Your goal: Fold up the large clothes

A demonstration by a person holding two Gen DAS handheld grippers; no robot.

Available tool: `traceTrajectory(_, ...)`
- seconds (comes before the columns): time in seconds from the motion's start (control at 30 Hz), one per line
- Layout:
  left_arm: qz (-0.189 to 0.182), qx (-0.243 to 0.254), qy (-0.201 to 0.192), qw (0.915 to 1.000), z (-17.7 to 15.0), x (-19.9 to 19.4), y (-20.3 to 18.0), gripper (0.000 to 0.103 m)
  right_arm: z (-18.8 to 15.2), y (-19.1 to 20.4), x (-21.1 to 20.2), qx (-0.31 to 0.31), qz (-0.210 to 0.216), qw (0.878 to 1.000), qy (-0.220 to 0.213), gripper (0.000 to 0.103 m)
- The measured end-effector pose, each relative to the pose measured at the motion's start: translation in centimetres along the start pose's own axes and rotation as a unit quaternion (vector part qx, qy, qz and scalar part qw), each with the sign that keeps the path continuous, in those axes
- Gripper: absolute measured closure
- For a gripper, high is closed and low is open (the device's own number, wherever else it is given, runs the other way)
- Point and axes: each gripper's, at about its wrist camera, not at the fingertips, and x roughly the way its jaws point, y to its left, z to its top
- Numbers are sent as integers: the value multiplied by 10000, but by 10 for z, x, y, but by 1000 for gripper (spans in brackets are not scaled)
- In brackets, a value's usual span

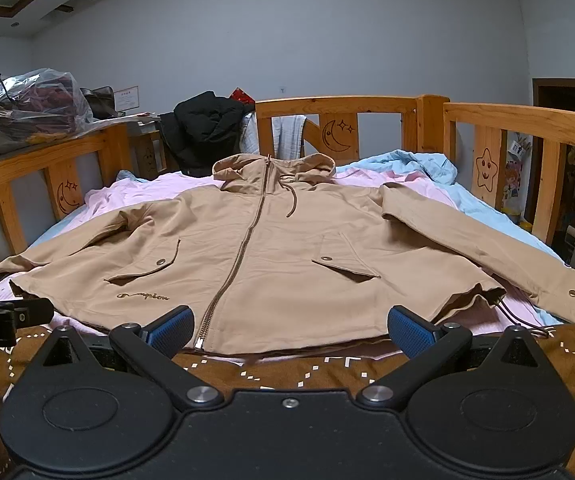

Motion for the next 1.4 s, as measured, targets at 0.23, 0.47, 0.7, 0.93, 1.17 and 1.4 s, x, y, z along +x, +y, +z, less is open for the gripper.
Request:
traceTrajectory(0.23,-1,-2,3,10000,0,0,0,0,0,-1,0,10,1,10000,6,0)
traceTrajectory(0.47,36,-55,15,10000,-3,5,4,0,0,-1,0,15,4,10000,9,0)
traceTrajectory(0.7,51,-86,69,9999,-2,6,3,0,1,0,0,26,-6,10000,18,0)
traceTrajectory(0.93,17,-125,105,9999,-1,5,3,0,1,0,0,31,-2,10000,23,0)
traceTrajectory(1.17,39,-167,222,9996,-1,9,4,0,-1,-2,2,28,-51,10000,42,0)
traceTrajectory(1.4,5,-169,563,9983,-4,19,1,0,-6,-5,9,179,-195,9993,254,0)
